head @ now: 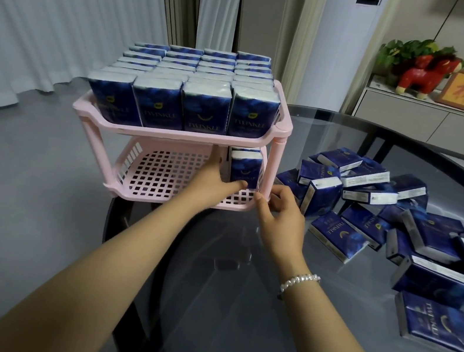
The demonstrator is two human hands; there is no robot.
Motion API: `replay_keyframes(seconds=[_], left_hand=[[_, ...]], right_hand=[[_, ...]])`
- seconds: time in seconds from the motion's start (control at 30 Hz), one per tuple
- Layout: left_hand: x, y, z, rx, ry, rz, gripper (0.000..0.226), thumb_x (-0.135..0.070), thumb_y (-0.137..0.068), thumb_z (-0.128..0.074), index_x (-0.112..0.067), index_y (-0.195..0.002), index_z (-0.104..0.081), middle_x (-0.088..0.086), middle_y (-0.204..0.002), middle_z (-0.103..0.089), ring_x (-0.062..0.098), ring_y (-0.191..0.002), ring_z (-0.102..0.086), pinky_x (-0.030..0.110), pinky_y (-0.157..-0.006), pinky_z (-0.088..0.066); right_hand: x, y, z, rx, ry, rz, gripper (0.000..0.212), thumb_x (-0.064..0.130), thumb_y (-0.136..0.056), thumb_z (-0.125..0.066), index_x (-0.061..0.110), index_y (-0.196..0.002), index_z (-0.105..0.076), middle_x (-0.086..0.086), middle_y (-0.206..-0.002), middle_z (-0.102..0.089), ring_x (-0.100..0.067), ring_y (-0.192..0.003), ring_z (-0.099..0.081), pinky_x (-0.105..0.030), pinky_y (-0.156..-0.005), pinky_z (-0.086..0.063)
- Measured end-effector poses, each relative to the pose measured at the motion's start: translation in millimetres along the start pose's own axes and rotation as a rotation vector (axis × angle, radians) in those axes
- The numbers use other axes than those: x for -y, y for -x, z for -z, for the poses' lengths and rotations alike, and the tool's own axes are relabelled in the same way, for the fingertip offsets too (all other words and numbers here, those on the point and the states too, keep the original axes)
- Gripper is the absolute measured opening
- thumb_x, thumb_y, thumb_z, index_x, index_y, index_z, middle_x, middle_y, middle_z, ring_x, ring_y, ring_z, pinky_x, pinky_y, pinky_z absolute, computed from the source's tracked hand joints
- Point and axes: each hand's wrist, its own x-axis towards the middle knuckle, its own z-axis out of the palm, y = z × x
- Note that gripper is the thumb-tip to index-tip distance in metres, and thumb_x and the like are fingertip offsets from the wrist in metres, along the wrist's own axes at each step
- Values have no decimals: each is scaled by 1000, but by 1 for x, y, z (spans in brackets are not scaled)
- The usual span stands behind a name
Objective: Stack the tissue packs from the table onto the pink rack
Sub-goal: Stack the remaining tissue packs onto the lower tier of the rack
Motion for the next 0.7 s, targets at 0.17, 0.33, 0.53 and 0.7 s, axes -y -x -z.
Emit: replay_keyframes(seconds=[0.17,0.33,0.53,0.7], left_hand=[[6,30,-7,-101,20,88,69,-24,-86,-67,-12,-143,-32,9,-139,-50,24,-126,-50,38,-105,-41],[4,61,-11,-97,-80,69,56,-27,-87,-66,-9,-135,-45,9,-127,-58,23,-114,-57,39,-100,-45],[-11,89,-16,-63,-74,103,58,-29,-87,-65,-11,-137,-42,9,-133,-55,24,-121,-53,39,-103,-43],[-22,113,-24,-45,-59,112,55,-27,-88,-64,-11,-136,-44,9,-132,-55,22,-121,-53,35,-101,-43]], right_hand=[[4,7,9,33,32,2,15,29,-91,-58,18,-100,-55,4,-88,-66,-14,-82,-63,-31,-74,-51],[6,19,23,38,68,1,14,28,-91,-59,16,-98,-55,3,-85,-66,-15,-80,-63,-33,-74,-50],[7,40,39,70,96,-27,14,31,-91,-57,19,-97,-55,5,-83,-66,-14,-78,-62,-35,-74,-51],[7,58,52,75,93,-48,10,31,-91,-58,22,-95,-55,4,-88,-68,-14,-82,-64,-36,-78,-53]])
